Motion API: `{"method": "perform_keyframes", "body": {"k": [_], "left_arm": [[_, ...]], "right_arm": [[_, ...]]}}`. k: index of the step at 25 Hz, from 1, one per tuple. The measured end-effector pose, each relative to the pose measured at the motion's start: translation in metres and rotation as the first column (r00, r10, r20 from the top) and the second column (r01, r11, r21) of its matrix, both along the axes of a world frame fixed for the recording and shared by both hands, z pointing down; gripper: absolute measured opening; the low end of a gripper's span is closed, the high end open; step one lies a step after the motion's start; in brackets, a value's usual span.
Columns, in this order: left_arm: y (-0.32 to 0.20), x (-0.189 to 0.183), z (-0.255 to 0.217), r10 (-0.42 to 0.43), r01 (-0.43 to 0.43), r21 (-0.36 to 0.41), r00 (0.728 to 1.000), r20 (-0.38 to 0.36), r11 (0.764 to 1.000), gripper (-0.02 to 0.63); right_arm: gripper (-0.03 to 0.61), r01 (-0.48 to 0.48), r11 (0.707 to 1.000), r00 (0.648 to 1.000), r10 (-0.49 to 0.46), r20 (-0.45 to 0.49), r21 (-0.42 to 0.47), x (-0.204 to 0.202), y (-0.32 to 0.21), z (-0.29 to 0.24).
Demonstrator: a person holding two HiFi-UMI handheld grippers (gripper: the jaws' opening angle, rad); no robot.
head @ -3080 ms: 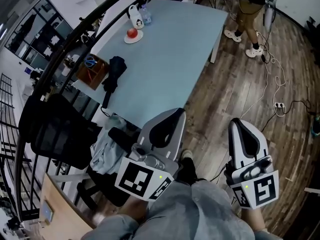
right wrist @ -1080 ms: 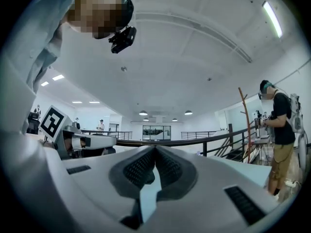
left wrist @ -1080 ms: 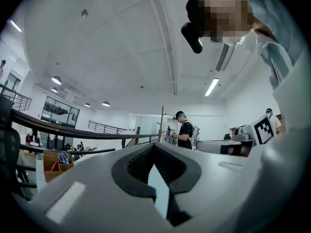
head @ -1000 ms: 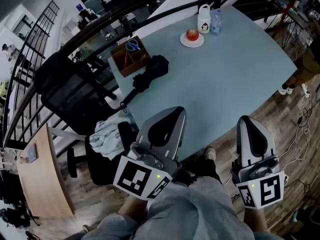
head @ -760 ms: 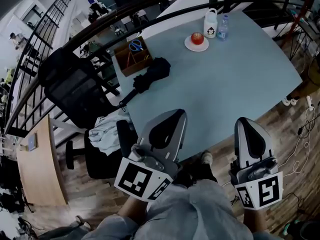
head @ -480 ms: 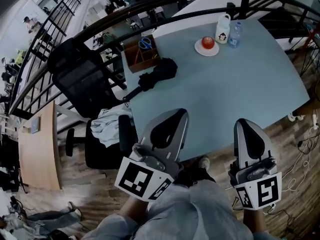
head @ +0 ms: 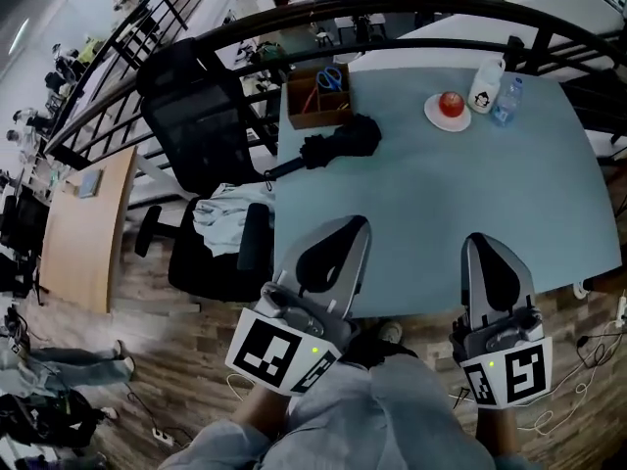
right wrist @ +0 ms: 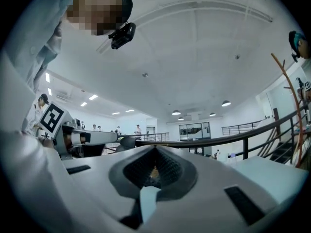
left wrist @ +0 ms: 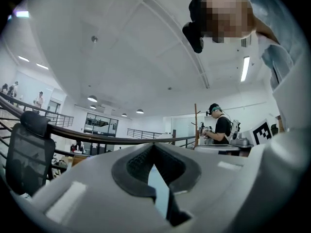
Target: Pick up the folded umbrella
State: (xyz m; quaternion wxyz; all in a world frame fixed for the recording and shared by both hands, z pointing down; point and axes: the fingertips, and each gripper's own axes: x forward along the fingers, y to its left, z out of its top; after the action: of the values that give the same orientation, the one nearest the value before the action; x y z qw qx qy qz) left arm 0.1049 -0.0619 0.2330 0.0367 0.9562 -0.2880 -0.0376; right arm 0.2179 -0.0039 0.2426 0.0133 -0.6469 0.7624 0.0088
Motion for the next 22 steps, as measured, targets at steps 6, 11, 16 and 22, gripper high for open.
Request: {"method": "perform_keyframes", "body": {"k": [6,11,16,22], "left_arm": [[0.004,-0.011,0.004,-0.118,0.118,0.002,0.993,0.02,0.993,0.005],[0.005,-0.018,0.01,-0.163,0.163,0.002,0.986,0.043,0.987,0.005],[0.002,-0.022,0.012,-0.183,0.183,0.006,0.982,0.04,0.983,0.005],[-0.003,-0.029,0.012,-0.202,0.201,0.012,0.979,0.041,0.979,0.005]], "right_arm": [[-0.001,0.11,0.994,0.994,-0.11,0.009,0.009,-0.001,-0.013,0.003],[-0.001,0.159,0.987,0.987,-0.159,0.024,0.012,-0.006,-0.021,0.009],[-0.002,0.186,0.983,0.982,-0.186,0.022,0.01,-0.014,-0.023,0.013],[-0.002,0.182,0.983,0.983,-0.182,0.025,0.007,-0.017,-0.021,0.013]]}}
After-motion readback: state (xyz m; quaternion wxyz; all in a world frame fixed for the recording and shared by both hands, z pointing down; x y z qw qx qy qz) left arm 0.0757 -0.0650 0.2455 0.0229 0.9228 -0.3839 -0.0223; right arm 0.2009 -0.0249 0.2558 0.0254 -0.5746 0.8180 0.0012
